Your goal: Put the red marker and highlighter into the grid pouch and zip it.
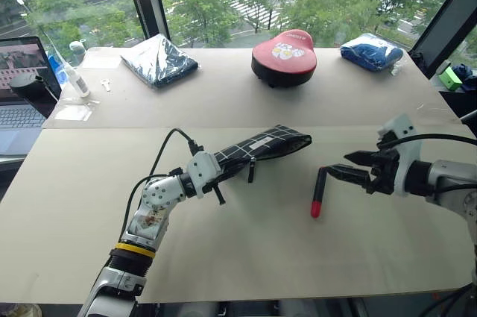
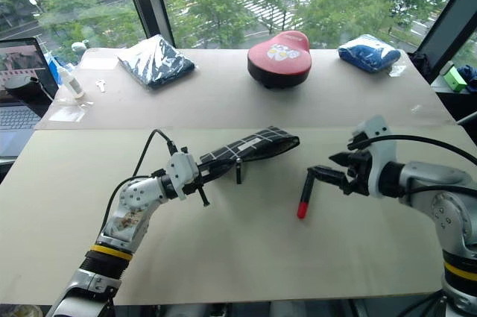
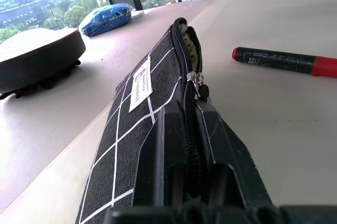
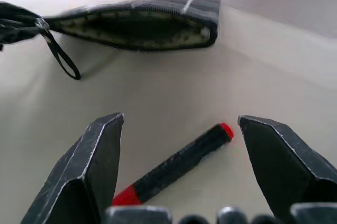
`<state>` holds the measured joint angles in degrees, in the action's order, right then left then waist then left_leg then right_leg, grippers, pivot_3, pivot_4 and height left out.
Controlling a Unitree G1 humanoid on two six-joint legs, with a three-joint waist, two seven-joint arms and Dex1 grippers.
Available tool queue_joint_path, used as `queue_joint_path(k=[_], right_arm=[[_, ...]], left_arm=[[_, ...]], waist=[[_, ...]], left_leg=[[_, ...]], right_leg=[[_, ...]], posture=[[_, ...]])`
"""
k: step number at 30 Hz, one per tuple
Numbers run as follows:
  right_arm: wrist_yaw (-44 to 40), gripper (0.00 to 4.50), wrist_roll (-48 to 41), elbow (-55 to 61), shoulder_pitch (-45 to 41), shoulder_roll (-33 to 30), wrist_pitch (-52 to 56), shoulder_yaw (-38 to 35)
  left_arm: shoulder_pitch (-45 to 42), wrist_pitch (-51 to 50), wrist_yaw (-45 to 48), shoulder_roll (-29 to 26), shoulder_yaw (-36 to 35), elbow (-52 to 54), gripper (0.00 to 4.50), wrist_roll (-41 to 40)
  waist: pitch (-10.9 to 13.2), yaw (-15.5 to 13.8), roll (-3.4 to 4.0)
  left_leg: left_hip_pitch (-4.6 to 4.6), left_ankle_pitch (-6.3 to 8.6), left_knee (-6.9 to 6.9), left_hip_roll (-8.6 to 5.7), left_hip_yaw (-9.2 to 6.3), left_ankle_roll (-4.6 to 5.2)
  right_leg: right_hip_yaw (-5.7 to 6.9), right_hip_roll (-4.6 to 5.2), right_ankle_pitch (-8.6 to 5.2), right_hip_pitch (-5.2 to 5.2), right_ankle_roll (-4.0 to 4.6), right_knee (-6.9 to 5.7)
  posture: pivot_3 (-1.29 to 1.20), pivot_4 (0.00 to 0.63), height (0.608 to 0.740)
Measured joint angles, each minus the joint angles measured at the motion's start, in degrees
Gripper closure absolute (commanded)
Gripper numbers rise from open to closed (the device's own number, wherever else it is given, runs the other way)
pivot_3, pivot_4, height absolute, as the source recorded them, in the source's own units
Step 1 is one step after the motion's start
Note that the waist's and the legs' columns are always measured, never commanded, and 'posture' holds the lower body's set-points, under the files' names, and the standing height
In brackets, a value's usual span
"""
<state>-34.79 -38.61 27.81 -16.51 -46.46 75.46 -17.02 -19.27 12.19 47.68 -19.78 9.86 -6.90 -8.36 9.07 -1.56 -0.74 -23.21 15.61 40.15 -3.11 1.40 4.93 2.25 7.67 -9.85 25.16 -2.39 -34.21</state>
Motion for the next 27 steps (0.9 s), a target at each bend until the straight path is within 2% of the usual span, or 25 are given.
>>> queue_joint_path(k=[7, 17, 27], right_arm=[[14.2, 0.65, 2.4, 9.2, 1.1, 11.5, 15.9, -0.4], [22.2, 0.65, 3.8, 10.8, 0.1, 16.0, 16.6, -0.5], [27.5, 0.65, 7.1, 10.6, 1.6, 19.3, 16.7, 5.1]], left_arm=[[0.0, 0.0, -0.1, 0.7, 0.2, 0.0, 4.5, 0.0], [-0.4, -0.1, 0.2, 1.6, 0.4, -0.1, 4.5, 0.0], [-0.4, 0.0, 0.4, 1.6, 0.4, -0.6, 4.5, 0.0]], waist=[[0.0, -0.1, 0.01], [0.0, 0.1, 0.01], [0.0, 0.6, 0.01]], left_leg=[[-0.06, 0.0, 0.1, -0.06, 0.0, 0.02], [-0.03, -0.02, 0.15, -0.09, 0.02, 0.0], [0.03, -0.02, 0.15, -0.1, 0.03, 0.02]], right_leg=[[0.0, -0.04, 0.02, 0.0, -0.03, 0.02], [0.01, -0.24, 0.03, -0.04, -0.06, -0.01], [0.03, -0.29, 0.03, -0.1, -0.06, -0.03]], posture=[[0.0, 0.15, 0.74], [0.0, 0.15, 0.74], [0.0, 0.15, 0.74]])
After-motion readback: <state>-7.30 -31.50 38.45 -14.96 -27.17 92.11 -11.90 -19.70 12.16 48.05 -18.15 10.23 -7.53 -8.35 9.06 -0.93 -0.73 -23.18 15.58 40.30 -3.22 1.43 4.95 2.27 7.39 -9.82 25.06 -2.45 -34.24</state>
